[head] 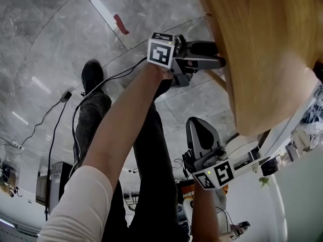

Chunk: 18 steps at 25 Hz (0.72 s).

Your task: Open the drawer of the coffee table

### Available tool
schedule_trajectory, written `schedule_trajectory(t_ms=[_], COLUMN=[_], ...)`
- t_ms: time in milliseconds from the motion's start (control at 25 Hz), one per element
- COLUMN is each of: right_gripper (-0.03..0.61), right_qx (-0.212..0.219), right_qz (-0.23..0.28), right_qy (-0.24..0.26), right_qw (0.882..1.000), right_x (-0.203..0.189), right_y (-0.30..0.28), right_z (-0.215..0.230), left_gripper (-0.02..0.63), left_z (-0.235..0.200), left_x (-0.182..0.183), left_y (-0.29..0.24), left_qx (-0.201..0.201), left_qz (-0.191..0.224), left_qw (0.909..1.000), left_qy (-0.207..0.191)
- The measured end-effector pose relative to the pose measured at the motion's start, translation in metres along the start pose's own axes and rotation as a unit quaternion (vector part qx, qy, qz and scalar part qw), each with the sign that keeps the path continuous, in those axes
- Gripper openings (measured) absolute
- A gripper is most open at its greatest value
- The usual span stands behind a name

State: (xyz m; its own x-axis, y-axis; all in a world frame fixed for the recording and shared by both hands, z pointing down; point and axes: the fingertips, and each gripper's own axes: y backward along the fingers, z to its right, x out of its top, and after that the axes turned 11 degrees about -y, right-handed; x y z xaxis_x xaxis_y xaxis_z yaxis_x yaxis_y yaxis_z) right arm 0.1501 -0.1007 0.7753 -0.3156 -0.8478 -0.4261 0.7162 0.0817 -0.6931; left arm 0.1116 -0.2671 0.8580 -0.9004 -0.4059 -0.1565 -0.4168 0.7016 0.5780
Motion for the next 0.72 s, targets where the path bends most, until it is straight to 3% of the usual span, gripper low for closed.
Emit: schedule_trajectory(t_ms=[400,720], right_gripper=[0.018,0.018], right_qx=[0.001,0.005], right_qz=[0.006,0.005], right_qy=[-0.003,-0.009], right_qw=[1.000,1.000], right_x=[-0.004,-0.012], right_y=[0.002,-0.004], right_z=[-0.005,-0.010], left_gripper=[0.290,0.259], left_z=[0.000,0.020], left_x=[-0.002,-0.010], left_y=[0.001,0.037], left_qx=[0.023,0.025], left_qz=[0.006,-0.008], left_qw=[0.9997,0.9996], left_qy=[0.004,0.013])
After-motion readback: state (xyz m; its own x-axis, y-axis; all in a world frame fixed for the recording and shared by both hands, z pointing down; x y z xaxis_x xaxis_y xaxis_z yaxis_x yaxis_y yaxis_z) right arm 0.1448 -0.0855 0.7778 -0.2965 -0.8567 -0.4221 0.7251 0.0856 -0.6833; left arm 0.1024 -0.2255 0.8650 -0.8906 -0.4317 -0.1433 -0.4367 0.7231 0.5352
